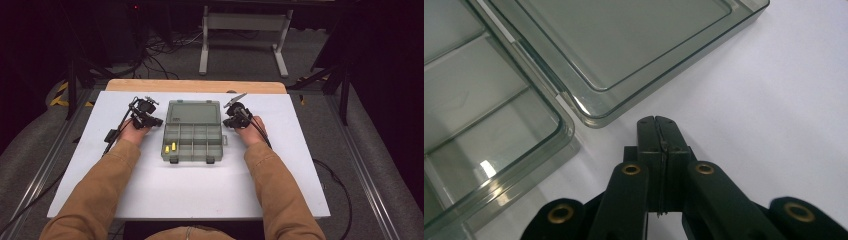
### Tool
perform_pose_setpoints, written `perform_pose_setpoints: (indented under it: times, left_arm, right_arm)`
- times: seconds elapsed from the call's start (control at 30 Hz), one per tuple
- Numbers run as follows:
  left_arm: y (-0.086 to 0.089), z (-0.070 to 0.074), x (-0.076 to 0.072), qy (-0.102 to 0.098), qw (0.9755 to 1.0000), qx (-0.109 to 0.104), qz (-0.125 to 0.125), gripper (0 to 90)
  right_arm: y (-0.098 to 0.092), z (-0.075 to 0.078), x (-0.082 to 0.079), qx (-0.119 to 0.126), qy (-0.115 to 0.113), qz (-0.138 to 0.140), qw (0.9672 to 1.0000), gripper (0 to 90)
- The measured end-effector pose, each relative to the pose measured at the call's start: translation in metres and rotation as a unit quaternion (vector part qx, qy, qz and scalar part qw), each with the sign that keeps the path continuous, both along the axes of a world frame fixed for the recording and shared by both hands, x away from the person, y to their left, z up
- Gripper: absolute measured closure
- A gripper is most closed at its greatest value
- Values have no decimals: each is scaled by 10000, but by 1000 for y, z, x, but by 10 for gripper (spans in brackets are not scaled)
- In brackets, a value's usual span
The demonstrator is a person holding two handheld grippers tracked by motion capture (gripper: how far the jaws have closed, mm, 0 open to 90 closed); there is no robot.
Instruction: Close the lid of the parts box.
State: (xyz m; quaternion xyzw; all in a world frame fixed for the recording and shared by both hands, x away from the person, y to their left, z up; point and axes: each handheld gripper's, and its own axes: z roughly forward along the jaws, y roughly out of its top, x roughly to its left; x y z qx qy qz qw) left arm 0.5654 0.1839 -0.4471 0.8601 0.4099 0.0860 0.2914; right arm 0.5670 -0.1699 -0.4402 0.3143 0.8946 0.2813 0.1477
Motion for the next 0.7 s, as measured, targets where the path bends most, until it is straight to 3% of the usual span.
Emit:
perform_pose_setpoints:
  times: [0.7]
  left_arm:
    - [-7, -2, 0, -89, 9998, -57, -151, 894]
  right_arm:
    - [10, -1, 1, -168, -149, 32, 9997, 900]
